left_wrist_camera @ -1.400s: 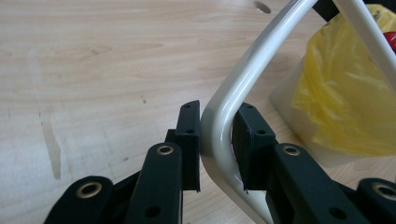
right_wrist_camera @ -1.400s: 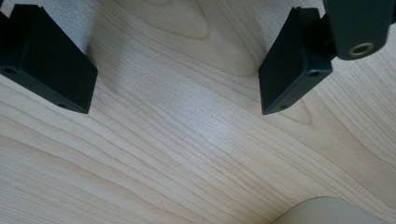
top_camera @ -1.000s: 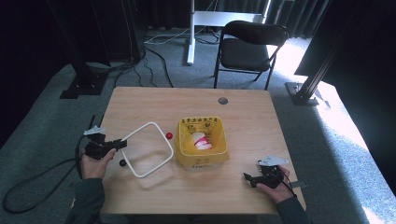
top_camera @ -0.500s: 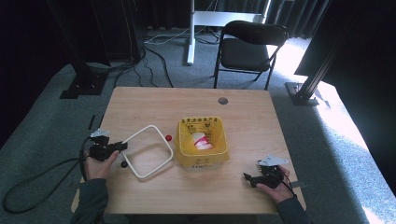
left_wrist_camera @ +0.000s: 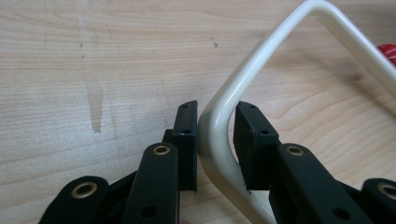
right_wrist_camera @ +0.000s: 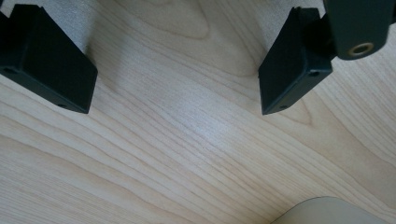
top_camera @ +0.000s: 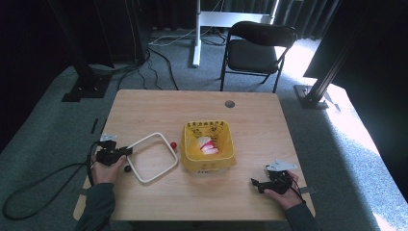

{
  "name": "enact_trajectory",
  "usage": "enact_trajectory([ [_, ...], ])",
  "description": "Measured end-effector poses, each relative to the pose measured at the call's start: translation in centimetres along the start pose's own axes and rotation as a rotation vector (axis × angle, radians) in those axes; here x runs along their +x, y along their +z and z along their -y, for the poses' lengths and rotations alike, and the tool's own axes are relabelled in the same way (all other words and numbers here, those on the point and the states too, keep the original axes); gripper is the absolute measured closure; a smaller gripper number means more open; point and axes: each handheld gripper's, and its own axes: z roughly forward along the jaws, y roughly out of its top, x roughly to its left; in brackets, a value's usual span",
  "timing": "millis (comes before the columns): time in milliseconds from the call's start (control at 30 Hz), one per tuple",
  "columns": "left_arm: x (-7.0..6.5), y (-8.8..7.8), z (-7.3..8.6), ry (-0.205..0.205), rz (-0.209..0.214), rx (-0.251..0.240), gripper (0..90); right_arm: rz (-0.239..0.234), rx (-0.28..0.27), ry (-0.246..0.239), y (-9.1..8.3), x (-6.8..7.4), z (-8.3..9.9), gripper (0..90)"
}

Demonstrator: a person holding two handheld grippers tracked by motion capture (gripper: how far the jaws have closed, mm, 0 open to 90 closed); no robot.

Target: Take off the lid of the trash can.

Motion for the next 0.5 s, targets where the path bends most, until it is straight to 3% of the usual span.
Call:
enact_trajectory([
  [200, -0.39, 0.52, 0.15, 0.024, -0.055, 0.01, 71.3, 0.0, 0.0, 0.0, 0.0, 0.0, 0.0, 11.0],
  [500, -0.22, 0.82, 0.31, 0.011, -0.053, 0.022, 70.5, 0.0, 0.0, 0.0, 0.0, 0.0, 0.0, 11.0],
])
